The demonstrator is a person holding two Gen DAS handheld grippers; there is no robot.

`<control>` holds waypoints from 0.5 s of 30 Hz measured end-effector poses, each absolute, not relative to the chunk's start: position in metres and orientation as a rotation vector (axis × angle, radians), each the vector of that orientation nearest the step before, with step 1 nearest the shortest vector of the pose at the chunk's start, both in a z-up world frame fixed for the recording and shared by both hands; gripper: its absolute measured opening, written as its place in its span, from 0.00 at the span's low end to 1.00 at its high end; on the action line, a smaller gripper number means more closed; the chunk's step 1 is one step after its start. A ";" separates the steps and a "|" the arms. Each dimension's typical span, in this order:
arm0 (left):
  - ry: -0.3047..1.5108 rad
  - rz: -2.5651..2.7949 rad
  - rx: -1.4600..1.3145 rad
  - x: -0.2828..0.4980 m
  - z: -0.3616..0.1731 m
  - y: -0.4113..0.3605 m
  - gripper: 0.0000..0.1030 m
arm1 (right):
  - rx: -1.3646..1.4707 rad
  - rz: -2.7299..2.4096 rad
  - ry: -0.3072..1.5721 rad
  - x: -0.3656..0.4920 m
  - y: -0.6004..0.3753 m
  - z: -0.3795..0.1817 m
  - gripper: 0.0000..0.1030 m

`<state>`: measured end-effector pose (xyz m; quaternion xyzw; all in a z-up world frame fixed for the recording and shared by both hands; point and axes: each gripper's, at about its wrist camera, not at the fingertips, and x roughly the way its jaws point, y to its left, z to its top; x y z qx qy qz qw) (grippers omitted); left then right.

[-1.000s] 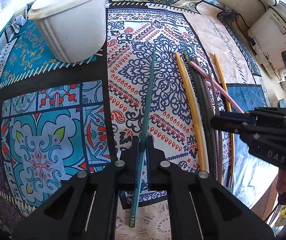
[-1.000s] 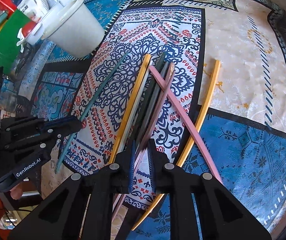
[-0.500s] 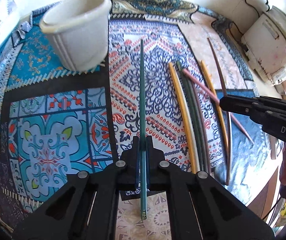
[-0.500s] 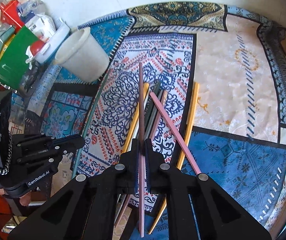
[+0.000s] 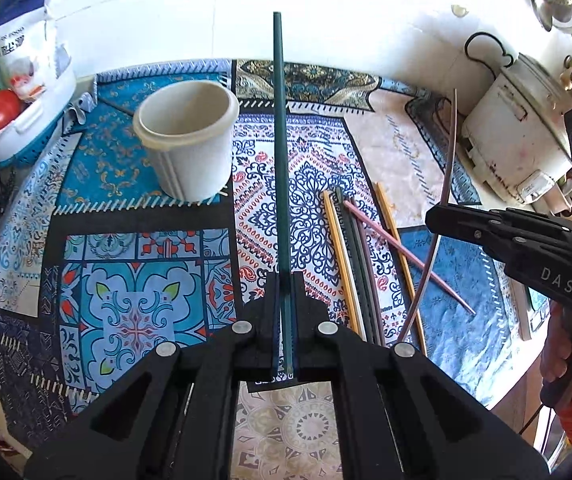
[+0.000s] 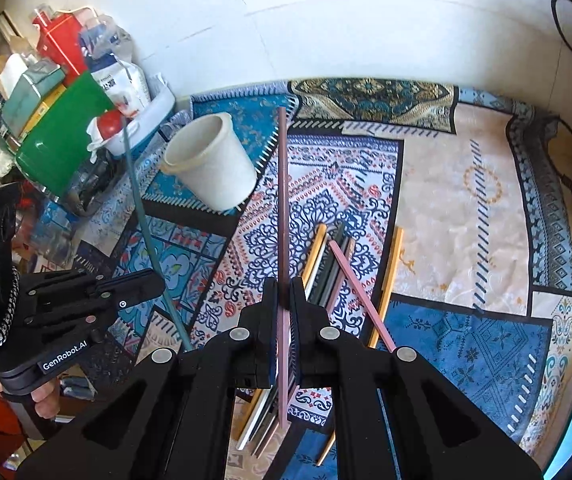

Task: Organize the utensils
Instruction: 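Carry the teal stick with the left gripper while the right carries the pink stick into the white cup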

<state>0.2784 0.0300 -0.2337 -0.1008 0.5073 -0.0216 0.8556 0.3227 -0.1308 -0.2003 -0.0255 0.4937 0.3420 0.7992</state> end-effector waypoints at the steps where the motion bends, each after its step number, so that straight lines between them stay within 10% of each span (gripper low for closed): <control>1: 1.058 -0.043 -0.214 0.277 -0.231 0.031 0.02 | -0.059 0.736 1.043 0.322 -0.130 -0.196 0.05; 15: 1.035 0.007 -0.272 0.280 -0.219 0.048 0.03 | -0.079 0.768 0.888 0.330 -0.112 -0.149 0.05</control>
